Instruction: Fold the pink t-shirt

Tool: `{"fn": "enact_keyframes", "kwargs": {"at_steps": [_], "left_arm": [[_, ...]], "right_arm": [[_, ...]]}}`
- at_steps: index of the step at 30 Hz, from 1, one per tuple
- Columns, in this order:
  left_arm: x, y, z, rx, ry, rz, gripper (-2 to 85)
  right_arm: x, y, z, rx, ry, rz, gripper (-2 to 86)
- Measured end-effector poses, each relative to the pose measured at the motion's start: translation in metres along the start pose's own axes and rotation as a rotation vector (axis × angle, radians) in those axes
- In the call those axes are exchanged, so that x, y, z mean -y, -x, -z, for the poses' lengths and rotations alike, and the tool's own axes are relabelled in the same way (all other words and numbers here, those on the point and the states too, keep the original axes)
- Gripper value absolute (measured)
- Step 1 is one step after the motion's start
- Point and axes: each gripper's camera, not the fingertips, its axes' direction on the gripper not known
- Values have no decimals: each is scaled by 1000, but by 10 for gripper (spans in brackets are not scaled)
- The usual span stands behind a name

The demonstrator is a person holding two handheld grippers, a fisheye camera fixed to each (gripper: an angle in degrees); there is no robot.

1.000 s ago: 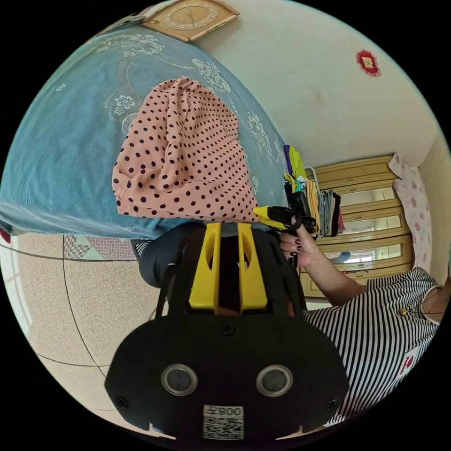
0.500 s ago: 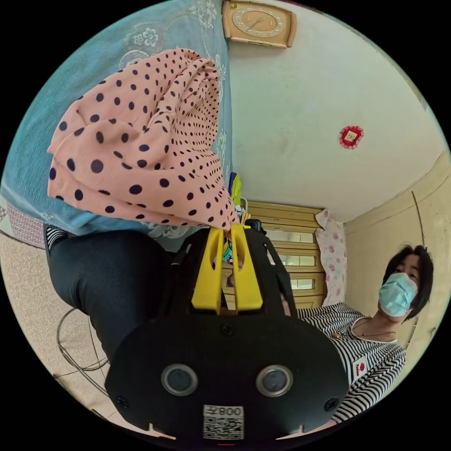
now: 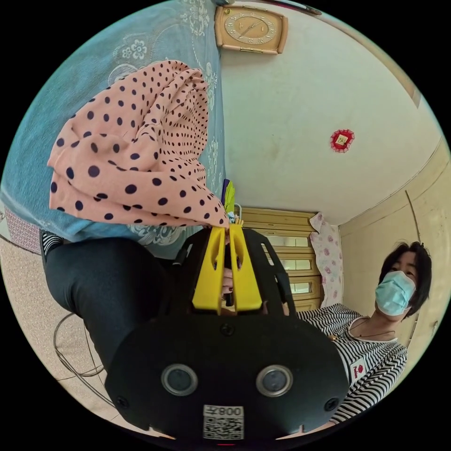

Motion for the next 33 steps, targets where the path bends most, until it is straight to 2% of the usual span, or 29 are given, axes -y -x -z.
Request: {"fn": "enact_keyframes", "kwargs": {"at_steps": [4,10,16,24,33], "left_arm": [[2,2,8,9,4,4,27],[-1,9,32,-31,-26,23,52],[-16,31,80,-61,-183,95,95],[-32,76,112,-206,-398,238,130],[-27,88,103,-278,-445,258,124]], "right_arm": [[6,-5,-7,59,-15,-9,71],[11,10,-11,-3,18,31,26],[20,31,-11,18,20,84,17],[31,49,-25,-2,51,122,12],[20,44,-25,1,49,118,11]]}}
